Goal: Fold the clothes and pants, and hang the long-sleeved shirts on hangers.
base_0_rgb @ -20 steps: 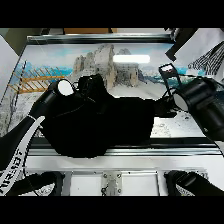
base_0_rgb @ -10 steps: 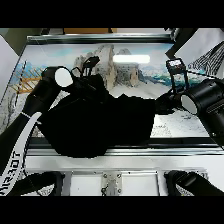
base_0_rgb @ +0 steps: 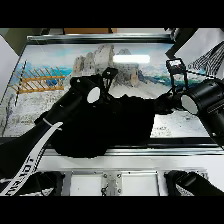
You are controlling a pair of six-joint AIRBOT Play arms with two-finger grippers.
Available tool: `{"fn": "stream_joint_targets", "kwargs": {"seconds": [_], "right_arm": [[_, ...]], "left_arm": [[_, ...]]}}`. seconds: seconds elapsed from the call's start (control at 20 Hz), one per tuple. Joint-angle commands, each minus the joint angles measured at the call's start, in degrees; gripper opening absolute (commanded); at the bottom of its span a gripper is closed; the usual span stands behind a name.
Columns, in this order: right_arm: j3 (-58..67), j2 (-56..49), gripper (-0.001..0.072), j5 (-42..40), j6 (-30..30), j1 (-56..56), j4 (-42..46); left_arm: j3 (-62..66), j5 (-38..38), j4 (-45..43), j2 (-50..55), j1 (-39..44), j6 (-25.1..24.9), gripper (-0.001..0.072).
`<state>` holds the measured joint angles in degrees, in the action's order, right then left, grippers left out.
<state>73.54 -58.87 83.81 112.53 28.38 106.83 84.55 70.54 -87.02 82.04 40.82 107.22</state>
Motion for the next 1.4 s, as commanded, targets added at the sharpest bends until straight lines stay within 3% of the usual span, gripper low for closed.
{"fn": "stream_joint_targets", "kwargs": {"seconds": [0.0, 0.3, 0.4, 0.45, 0.7, 0.9, 1.15, 1.35], "right_arm": [[0.0, 0.0, 0.0015, 0.0, 0.0, 0.1, -1.7], [0.0, 0.0, 0.0015, 0.2, 0.0, 0.1, -3.2], [0.0, 0.0, 0.0015, 0.2, -0.5, 0.1, -3.0], [0.0, 0.2, 0.0015, 0.2, -2.9, 0.0, -3.0], [2.3, 0.7, 0.0014, 4.7, -10.0, -1.7, 0.9], [5.2, 0.5, 0.0013, 4.8, -11.5, -6.1, -0.3], [5.9, -2.1, 0.0014, 4.6, -11.9, -7.6, -8.5], [5.9, -7.6, 0.0015, 3.9, -11.8, -7.6, -10.1]], "left_arm": [[0.1, -3.6, -1.9, 4.7, -0.3, 2.4, 0.0528], [0.1, -5.1, -1.5, 9.2, -1.7, 3.5, 0.0525], [0.1, -5.7, -2.0, 9.3, -1.7, 3.4, 0.0136], [0.1, -5.2, -1.9, 8.8, -2.3, 3.1, 0.0011], [0.2, 6.2, -1.8, -3.4, -3.9, -1.4, 0.0012], [-2.8, 17.0, -1.3, -12.7, 1.7, -1.4, 0.0012], [-18.6, 9.6, -0.8, -18.6, 8.6, 3.8, 0.0012], [-15.9, 7.3, 4.9, -13.0, 2.1, 0.7, 0.0012]]}}
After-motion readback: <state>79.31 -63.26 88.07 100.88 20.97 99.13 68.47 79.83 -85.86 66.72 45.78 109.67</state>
